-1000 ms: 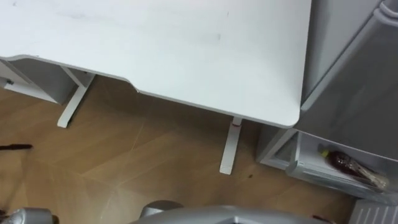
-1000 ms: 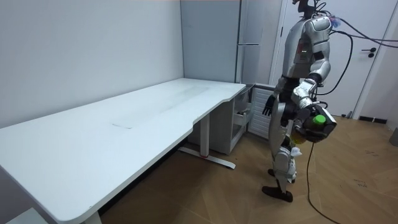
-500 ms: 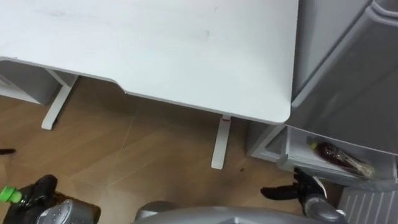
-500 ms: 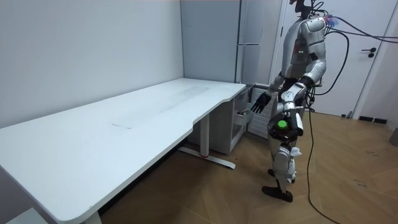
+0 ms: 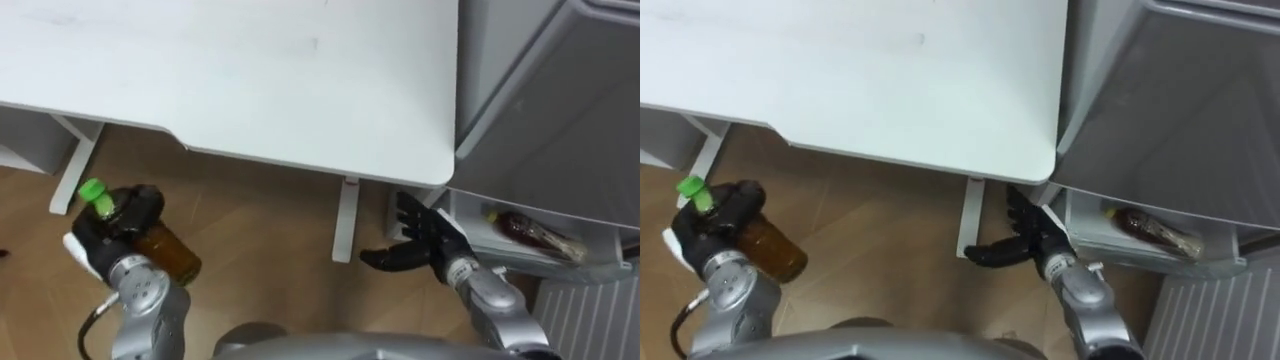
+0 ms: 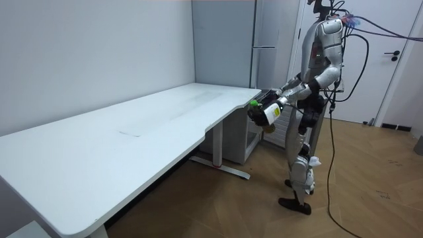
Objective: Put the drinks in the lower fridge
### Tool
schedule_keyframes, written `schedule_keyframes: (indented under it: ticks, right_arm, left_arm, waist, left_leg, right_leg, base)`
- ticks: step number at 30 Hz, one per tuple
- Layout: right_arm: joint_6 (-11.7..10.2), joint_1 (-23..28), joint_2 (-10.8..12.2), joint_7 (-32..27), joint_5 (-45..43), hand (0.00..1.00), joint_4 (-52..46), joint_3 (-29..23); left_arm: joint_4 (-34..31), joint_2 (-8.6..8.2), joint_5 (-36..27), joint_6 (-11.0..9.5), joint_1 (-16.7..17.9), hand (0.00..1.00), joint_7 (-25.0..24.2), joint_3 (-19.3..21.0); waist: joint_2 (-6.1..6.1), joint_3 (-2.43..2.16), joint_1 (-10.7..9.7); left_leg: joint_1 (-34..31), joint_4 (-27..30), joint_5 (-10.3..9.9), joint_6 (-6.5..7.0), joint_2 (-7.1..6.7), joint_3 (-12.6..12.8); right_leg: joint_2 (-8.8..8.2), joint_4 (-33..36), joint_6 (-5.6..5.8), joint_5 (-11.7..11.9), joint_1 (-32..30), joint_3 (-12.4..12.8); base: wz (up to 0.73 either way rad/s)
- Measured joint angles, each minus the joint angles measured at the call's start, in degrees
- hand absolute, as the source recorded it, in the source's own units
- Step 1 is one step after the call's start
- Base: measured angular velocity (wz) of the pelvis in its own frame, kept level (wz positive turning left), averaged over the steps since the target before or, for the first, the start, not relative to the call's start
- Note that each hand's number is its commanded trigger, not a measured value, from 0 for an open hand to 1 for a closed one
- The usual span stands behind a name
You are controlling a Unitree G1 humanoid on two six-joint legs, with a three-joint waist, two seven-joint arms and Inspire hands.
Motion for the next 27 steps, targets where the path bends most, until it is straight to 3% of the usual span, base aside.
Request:
schedule_keyframes:
  ticks: [3,9,15,27]
  right_arm:
    - [-0.36,0.07,-0.05,2.15,-0.01,0.00,-1.96,0.90]
    - [-1.79,0.38,-0.06,5.99,2.31,0.00,-3.20,4.11]
    - [-2.16,-0.10,-0.07,9.38,2.33,0.00,-3.36,7.59]
    - [-2.09,-0.46,0.09,16.38,4.42,0.00,-3.77,10.10]
  left_arm:
    - [-3.13,0.55,1.85,0.00,-0.51,1.00,-3.76,-1.57]
    - [-5.43,1.17,2.55,0.00,-0.03,1.00,-6.43,-1.81]
    - [-10.50,1.92,2.40,-0.43,0.18,1.00,-12.43,-6.14]
    - [-10.45,1.84,2.29,-0.44,0.94,1.00,-24.18,-10.16]
  waist:
    - [-0.17,0.13,-0.32]
    - [-0.88,0.35,-0.44]
    - [-1.21,0.46,-0.50]
    - [-1.46,0.64,0.20]
  left_leg:
    - [-0.02,-0.03,0.00,0.00,0.56,0.78]
    - [-0.90,0.46,0.00,0.00,0.65,0.98]
    - [-0.92,0.45,0.10,0.17,0.61,1.41]
    - [-1.14,0.48,0.14,0.25,0.89,2.51]
  right_leg:
    - [0.04,-0.02,0.01,0.23,-0.24,0.44]
    - [0.03,-0.13,-0.03,0.55,-0.76,0.20]
    - [0.00,-0.13,0.21,0.81,-0.76,0.27]
    - [0.22,0.21,0.07,1.11,-1.35,0.37]
  base:
    - [-0.10]
    - [0.02]
    - [0.00]
    - [-0.02]
